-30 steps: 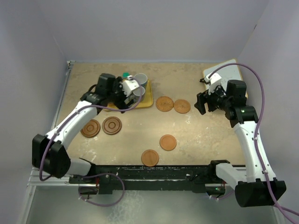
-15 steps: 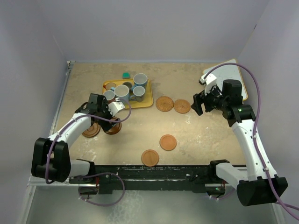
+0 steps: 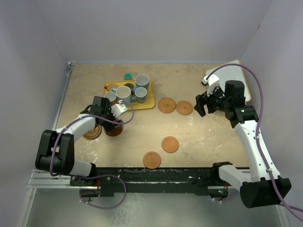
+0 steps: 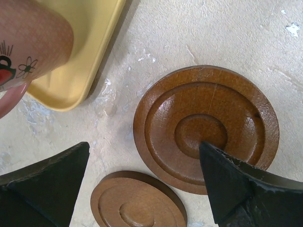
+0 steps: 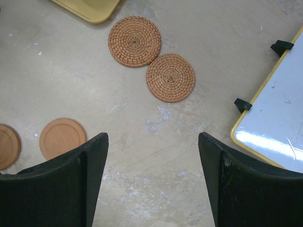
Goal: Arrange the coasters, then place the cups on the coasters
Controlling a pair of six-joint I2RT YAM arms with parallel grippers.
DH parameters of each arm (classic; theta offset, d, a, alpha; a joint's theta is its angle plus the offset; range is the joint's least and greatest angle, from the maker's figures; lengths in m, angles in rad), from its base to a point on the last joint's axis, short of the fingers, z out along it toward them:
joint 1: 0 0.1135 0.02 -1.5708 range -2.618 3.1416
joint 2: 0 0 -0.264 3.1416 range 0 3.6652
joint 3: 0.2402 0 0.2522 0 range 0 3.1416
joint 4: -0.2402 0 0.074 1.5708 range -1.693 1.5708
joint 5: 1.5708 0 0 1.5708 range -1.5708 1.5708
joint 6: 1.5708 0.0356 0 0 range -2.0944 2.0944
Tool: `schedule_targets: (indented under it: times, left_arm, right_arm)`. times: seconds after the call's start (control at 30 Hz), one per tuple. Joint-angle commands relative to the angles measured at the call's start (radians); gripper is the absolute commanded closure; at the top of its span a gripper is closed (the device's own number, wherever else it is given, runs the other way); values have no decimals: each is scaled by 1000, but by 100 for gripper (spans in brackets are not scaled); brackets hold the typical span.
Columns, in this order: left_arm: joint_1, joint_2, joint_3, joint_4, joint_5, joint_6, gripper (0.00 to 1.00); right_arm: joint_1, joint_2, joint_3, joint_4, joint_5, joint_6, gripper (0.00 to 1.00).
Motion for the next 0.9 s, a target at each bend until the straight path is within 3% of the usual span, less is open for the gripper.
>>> schedule_targets:
  times: [0.0,0.17,0.43,0.67,0.87]
  left_arm:
    - [-13,15,-19,37,25,39,5]
    - [-87,21,-28,17,17,50,5]
    - [-297,66,12,-14,36,25,5]
    - [-511,275,200,-23,36,10,5]
    - [-642,513,464,1,31,-27,5]
  right_arm:
    - [4,7,9,14,11,-14,21]
    - [4,8,10,13,15,-17,21]
    - [5,6,12,12,26,-19,21]
    - [-2,5,12,13,55,-29,21]
    - [-45,-9,14,21,62,-16,21]
